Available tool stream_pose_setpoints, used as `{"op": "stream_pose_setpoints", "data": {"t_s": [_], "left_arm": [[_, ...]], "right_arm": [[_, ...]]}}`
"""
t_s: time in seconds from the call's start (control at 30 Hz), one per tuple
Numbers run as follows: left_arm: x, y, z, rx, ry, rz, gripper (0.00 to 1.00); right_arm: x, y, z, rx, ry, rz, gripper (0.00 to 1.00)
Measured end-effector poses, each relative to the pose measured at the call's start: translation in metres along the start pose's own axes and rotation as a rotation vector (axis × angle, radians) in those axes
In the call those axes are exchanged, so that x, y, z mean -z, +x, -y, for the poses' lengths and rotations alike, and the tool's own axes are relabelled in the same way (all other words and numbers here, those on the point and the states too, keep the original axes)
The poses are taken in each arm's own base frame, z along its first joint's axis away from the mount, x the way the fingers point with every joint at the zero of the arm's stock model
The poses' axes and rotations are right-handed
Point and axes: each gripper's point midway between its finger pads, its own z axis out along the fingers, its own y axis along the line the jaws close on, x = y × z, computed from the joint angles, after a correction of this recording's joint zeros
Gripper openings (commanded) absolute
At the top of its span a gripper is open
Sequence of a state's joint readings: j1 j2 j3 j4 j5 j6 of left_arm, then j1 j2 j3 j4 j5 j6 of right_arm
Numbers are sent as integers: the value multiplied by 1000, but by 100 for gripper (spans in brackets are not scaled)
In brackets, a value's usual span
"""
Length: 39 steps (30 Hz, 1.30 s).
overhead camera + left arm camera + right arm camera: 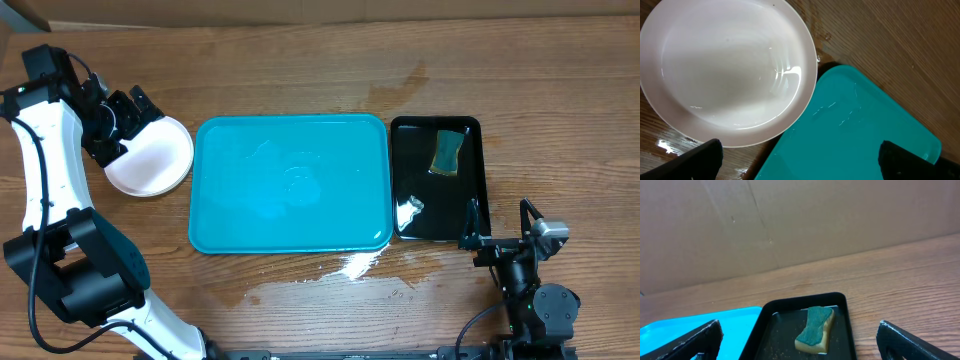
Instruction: Clean dirty plates on tray and stack at the side
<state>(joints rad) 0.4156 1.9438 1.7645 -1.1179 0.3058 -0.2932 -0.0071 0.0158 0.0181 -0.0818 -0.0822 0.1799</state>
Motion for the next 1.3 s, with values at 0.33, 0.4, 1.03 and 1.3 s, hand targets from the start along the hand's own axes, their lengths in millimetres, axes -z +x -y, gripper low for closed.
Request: {"op": "stream_pose_setpoints", "data": {"t_s": [0.33,0.4,1.03,1.3], "left_arm": [[0,0,0,0,0,0,100],[0,0,0,0,0,0,100],[29,-1,13,-30,20,69,100],[187,48,95,-255,187,420,100]], "right_arm": [[0,0,0,0,0,0,100],[0,0,0,0,0,0,100],[0,0,0,0,0,0,100],[0,0,0,0,0,-1,100]]}}
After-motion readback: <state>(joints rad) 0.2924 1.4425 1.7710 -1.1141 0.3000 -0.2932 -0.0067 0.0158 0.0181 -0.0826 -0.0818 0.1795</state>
